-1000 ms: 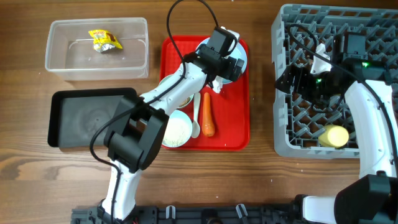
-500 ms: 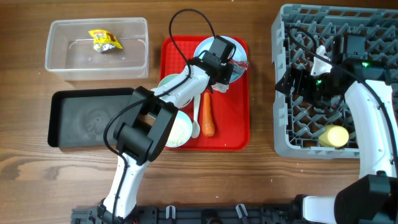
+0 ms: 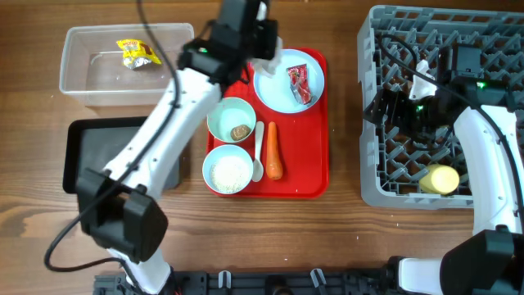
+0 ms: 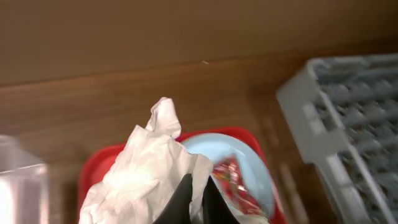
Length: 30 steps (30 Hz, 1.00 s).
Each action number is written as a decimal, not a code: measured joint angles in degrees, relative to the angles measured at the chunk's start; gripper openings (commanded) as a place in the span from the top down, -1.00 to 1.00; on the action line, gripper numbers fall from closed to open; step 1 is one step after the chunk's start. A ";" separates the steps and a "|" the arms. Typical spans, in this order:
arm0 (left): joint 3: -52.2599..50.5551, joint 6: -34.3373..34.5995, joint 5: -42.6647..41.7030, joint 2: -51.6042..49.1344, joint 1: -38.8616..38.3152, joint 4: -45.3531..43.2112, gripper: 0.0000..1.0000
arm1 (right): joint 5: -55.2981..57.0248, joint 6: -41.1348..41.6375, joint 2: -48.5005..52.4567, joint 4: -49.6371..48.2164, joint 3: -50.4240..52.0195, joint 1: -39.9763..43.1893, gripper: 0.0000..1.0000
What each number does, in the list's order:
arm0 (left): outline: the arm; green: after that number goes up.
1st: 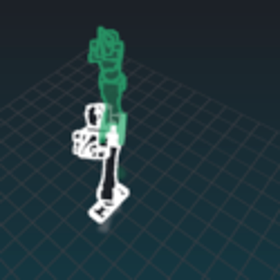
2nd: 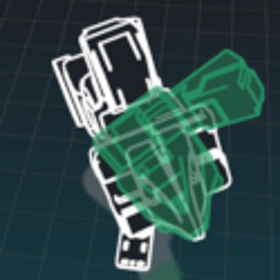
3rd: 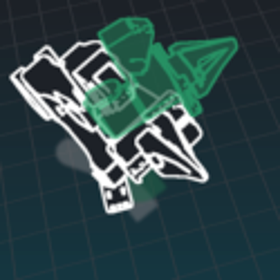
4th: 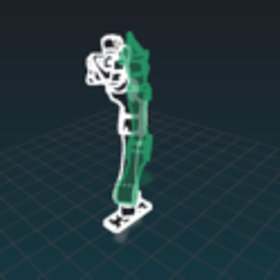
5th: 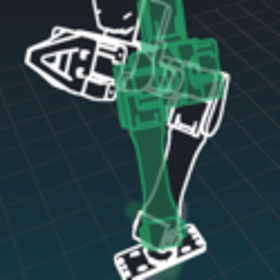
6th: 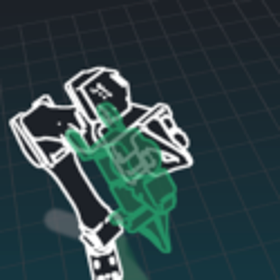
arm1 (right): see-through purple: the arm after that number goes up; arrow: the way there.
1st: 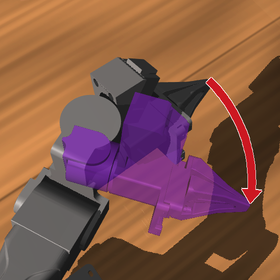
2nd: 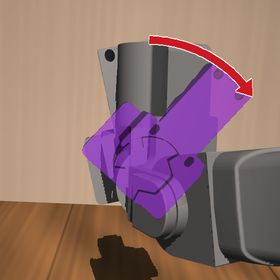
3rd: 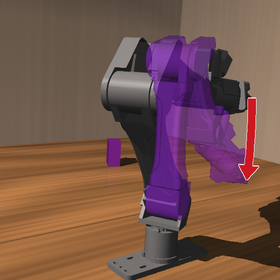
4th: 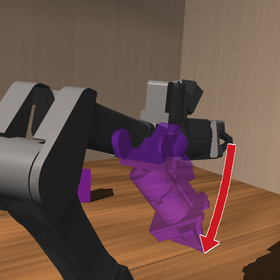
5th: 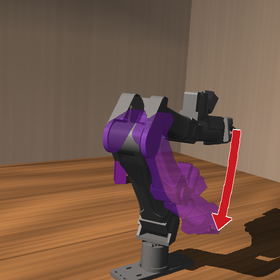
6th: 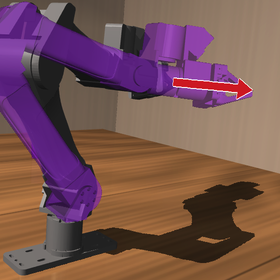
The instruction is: Sort waste into correct bins and load items into the dishwasher rack
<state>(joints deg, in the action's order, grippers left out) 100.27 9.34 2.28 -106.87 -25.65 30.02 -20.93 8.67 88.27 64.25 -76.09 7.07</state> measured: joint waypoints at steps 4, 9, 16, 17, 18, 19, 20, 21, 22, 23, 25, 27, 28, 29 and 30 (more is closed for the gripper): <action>0.00 0.00 2.08 -0.72 11.15 -0.09 0.92 | 0.00 0.00 0.00 -0.02 -0.02 0.00 -0.99; -0.02 0.20 3.48 -7.41 23.17 -3.89 -1.00 | 0.02 0.00 0.00 -0.02 0.00 0.00 -0.99; -0.02 0.39 -4.28 -10.29 19.56 -3.39 -1.00 | 0.00 0.02 0.00 -0.02 0.00 0.00 -0.99; -0.02 0.42 -6.67 -10.29 17.57 -3.19 -1.00 | 0.00 0.02 0.00 -0.02 0.00 0.00 -0.99; -0.02 0.35 -9.31 -10.29 13.64 -3.08 -0.99 | 0.00 0.02 0.00 -0.02 0.00 0.00 -0.99; -0.02 -0.39 -10.45 -10.29 10.62 -3.10 -1.00 | 0.00 0.00 0.00 -0.02 0.00 0.00 -0.99; -0.02 -2.40 -11.91 -10.47 5.51 -3.08 -0.99 | 0.00 0.00 0.00 -0.02 0.00 0.00 -0.98; 0.04 -3.52 -12.04 -10.99 2.75 -2.69 -0.94 | 0.00 0.00 0.00 0.02 0.00 0.00 -0.99; 0.17 -4.50 -12.00 -12.39 -0.28 -1.66 -0.90 | 0.00 0.00 0.00 0.02 0.00 0.00 -0.99; 0.20 -5.20 -11.93 -14.32 -2.58 -0.39 -0.88 | 0.02 0.00 0.00 0.07 0.00 0.00 -0.99; 0.15 -5.42 -11.32 -18.82 -5.40 3.41 -0.82 | 0.17 0.00 0.00 0.07 0.00 0.00 -0.99; -0.04 -4.28 -9.84 -20.65 -6.14 5.60 -0.79 | 0.26 0.00 0.00 0.07 0.00 0.00 -0.99; -0.02 -3.96 -9.31 -20.65 -6.12 6.49 -0.79 | 0.35 0.00 0.00 0.09 0.00 0.00 -0.99; -0.02 -3.63 -8.57 -20.65 -6.12 7.28 -0.80 | 0.42 0.00 0.00 0.09 0.00 0.00 -0.99; -0.02 -3.48 -7.91 -20.83 -6.12 7.50 -0.76 | 0.42 0.00 0.00 0.09 0.00 0.00 -0.98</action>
<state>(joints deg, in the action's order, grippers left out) 100.25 5.87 -5.63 -127.70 -31.77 37.52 -20.51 8.67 88.27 64.34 -76.09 7.07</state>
